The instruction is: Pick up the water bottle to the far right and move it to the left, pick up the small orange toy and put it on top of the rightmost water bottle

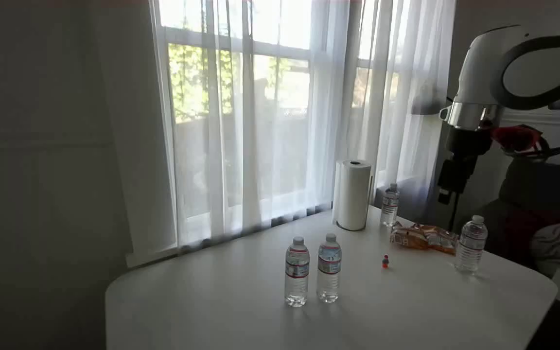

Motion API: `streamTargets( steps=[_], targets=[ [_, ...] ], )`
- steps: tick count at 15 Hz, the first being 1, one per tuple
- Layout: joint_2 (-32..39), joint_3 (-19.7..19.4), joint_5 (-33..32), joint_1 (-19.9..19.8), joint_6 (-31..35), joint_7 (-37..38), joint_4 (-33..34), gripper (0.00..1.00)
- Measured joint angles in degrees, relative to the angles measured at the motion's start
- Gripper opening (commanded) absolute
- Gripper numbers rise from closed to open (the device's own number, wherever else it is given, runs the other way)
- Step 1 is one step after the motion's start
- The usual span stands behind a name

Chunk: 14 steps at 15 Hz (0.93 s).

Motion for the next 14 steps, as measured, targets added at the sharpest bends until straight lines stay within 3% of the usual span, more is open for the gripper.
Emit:
streamTargets(
  steps=[9,14],
  targets=[
    [1.4,-0.7,-0.3,-1.2,-0.1,0.3,0.6,1.00],
    [8.2,-5.8,-1.7,-5.4,-0.1,-1.6,5.6,1.00]
  ],
)
